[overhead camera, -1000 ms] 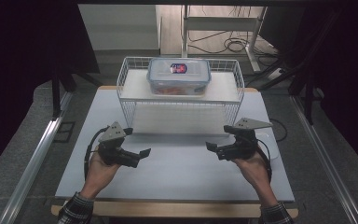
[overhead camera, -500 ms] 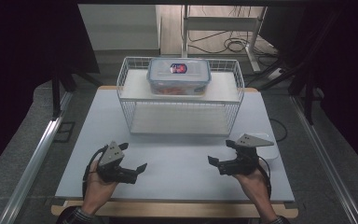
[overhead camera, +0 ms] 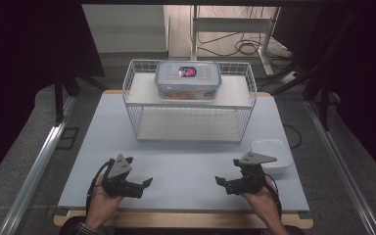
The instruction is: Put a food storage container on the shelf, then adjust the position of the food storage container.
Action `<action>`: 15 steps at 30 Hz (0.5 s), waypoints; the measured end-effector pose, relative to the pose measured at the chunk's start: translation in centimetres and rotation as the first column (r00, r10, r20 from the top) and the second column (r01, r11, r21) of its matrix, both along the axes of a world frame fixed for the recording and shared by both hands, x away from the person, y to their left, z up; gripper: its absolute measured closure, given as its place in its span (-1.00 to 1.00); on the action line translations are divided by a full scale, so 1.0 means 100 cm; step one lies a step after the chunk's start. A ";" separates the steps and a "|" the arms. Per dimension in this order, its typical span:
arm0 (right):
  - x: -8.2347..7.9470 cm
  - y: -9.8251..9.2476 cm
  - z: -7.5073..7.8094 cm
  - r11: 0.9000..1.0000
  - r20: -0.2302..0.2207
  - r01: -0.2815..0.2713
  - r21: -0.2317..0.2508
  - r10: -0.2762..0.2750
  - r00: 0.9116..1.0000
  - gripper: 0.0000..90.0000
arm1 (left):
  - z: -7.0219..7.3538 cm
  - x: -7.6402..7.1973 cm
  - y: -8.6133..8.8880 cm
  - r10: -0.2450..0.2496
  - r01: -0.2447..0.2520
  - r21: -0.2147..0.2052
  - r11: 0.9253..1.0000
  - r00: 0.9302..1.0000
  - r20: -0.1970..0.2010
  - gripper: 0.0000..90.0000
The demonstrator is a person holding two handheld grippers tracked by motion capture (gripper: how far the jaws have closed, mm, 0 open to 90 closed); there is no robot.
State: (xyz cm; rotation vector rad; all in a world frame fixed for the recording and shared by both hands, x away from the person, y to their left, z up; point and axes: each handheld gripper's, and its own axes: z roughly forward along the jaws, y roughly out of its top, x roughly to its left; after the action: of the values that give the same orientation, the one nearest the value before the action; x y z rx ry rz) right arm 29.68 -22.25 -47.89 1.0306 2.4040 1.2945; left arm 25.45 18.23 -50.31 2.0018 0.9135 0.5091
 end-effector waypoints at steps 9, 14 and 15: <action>0.008 -0.014 0.010 0.996 -0.022 0.089 0.013 -0.089 0.996 -0.97 | -0.002 0.001 0.003 0.012 -0.012 0.001 1.000 1.000 -0.007 -0.97; 0.013 -0.031 0.017 0.989 -0.011 0.147 0.032 -0.147 0.989 -0.73 | -0.003 0.002 0.003 0.014 -0.014 0.004 1.000 1.000 -0.014 -0.96; 0.014 -0.036 0.019 0.986 -0.004 0.164 0.038 -0.164 0.986 -0.64 | -0.003 0.002 0.003 0.014 -0.014 0.005 1.000 1.000 -0.015 -0.97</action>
State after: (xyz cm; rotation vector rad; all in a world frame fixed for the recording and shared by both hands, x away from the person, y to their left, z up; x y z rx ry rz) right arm 31.09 -25.86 -45.98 1.2115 2.2487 1.2871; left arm 25.69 18.50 -50.64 2.0074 0.9370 0.5046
